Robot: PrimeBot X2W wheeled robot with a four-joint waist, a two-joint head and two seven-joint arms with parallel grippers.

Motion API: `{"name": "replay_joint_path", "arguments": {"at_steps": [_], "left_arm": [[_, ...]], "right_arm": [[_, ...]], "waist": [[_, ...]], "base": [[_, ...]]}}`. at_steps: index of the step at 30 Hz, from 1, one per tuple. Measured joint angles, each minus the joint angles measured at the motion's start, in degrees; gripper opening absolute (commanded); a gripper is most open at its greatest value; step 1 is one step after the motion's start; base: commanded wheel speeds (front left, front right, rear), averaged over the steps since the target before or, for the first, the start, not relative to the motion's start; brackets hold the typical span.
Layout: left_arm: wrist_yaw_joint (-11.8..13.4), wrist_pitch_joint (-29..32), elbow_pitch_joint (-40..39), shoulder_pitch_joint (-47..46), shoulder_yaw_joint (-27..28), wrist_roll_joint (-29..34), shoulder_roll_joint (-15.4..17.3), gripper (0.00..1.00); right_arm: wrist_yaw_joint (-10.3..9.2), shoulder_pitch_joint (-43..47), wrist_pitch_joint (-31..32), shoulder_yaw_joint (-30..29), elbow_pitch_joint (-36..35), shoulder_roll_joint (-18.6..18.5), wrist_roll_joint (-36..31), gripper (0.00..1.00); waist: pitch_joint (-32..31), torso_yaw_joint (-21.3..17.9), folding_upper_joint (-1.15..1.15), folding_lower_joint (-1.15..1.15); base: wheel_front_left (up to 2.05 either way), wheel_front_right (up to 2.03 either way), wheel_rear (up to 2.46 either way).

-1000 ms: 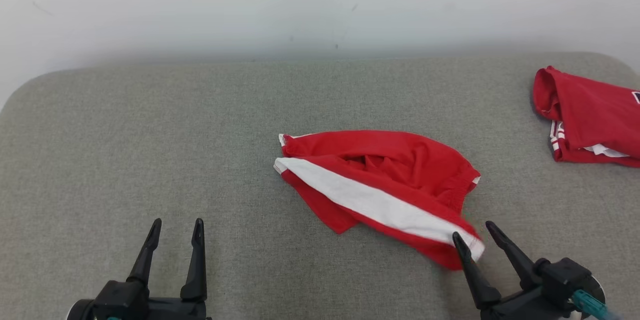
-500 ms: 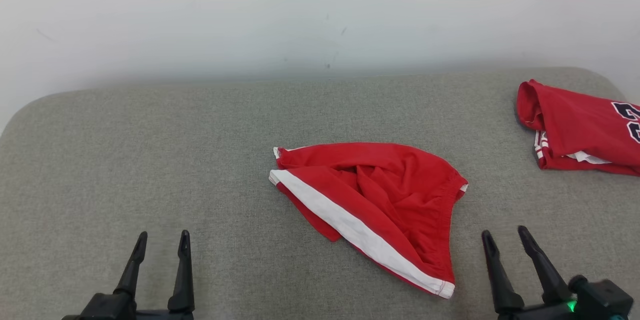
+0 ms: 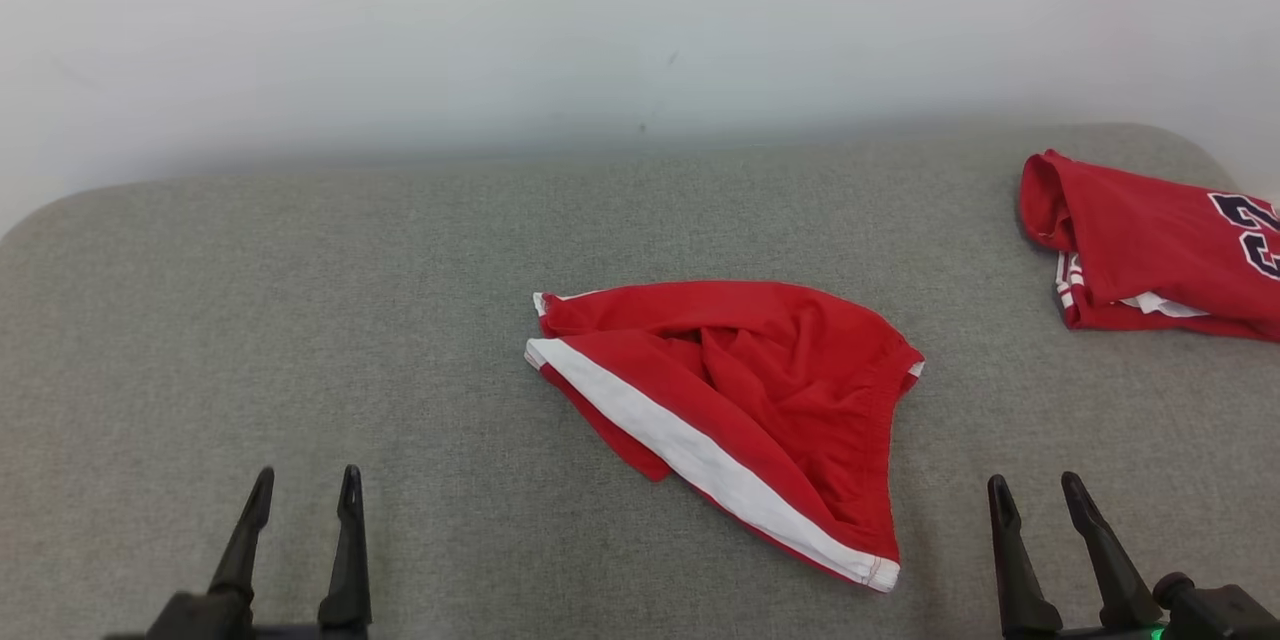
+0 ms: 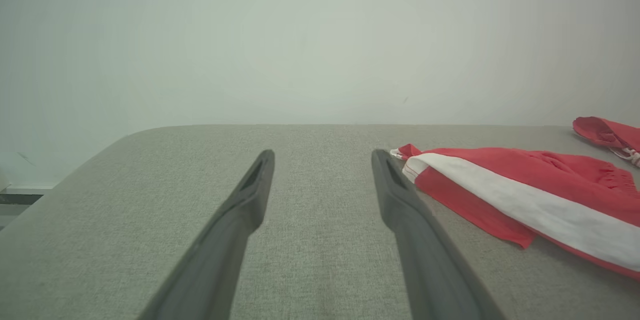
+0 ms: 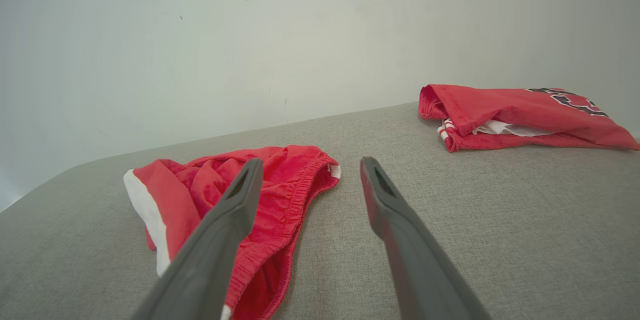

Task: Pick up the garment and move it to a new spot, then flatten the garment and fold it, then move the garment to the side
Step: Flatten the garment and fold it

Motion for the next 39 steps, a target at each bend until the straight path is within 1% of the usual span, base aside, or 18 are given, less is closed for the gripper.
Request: {"name": "replay_joint_path", "arguments": {"at_steps": [3,6,7,8,10,16,22,29,32,33,36,37,39], "left_arm": [[0.0,0.0,1.0,-3.1,-1.7,0.0,1.1,1.0],[0.0,0.0,3.4,-7.5,-5.1,-0.7,3.1,1.0],[0.0,0.0,3.4,-7.5,-5.1,-0.7,3.1,1.0],[0.0,0.0,4.3,-9.5,-6.1,-0.9,3.8,1.0],[0.0,0.0,7.3,-13.5,-8.8,-2.0,5.5,1.0],[0.0,2.5,16.6,-25.0,-15.5,-5.1,8.5,1.0],[0.0,3.8,25.8,-32.2,-21.5,-8.7,10.1,1.0],[0.0,4.9,35.0,-36.6,-26.7,-12.9,11.5,1.0],[0.0,4.5,37.8,-38.0,-29.3,-14.4,11.7,1.0],[0.0,4.9,39.7,-38.7,-30.8,-16.0,11.6,1.0],[0.0,5.1,41.7,-39.7,-33.2,-17.7,11.3,1.0],[0.0,5.1,42.2,-39.9,-34.1,-18.6,11.2,0.77],[0.0,4.7,43.0,-40.4,-35.4,-19.6,11.1,0.12]], "right_arm": [[0.0,-0.9,0.0,0.3,0.3,0.0,-0.1,1.0],[0.0,-1.4,0.0,0.6,0.8,0.0,-0.2,1.0],[0.0,-1.4,0.0,0.6,0.8,0.0,-0.2,1.0],[0.0,-1.8,0.0,0.7,1.0,0.1,-0.3,1.0],[0.0,-2.6,0.0,0.9,1.2,0.2,-0.4,1.0],[0.0,-3.7,0.0,0.6,1.9,0.6,-0.5,1.0],[0.0,-4.8,0.0,0.0,2.3,1.1,-0.7,1.0],[0.0,-6.1,0.0,-0.4,2.5,1.5,-0.9,1.0],[0.0,-6.8,0.0,-0.4,2.5,1.7,-0.9,1.0],[0.0,-6.7,0.0,-0.4,2.6,1.9,-1.0,1.0],[0.0,-6.8,0.0,-0.3,2.7,2.0,-1.1,1.0],[0.0,-6.9,0.0,-0.3,2.7,2.1,-1.3,1.0],[0.0,-7.0,0.0,-0.5,2.7,2.1,-1.4,1.0]], "waist": [[0.5,-0.4,0.0,0.0],[1.2,-1.0,0.0,0.0],[1.2,-1.0,0.0,0.0],[1.5,-1.3,0.0,0.0],[2.2,-1.8,0.0,0.0],[4.7,-3.9,0.0,0.01],[7.4,-6.5,0.0,0.01],[9.9,-9.0,0.0,0.01],[10.8,-9.8,0.0,0.01],[11.2,-10.2,0.01,0.01],[11.8,-10.6,0.0,0.01],[11.9,-10.7,0.0,0.01],[12.1,-10.8,0.0,0.02]], "base": [[0.0,0.0,0.0],[0.0,0.0,0.0],[0.0,0.0,0.0],[0.0,0.0,0.0],[0.0,0.0,0.0],[0.0,0.0,0.0],[0.0,0.0,0.0],[0.0,0.0,0.0],[0.0,0.0,0.0],[0.0,0.0,0.0],[0.0,0.0,0.0],[0.0,0.0,0.0],[0.0,0.0,0.0]]}}
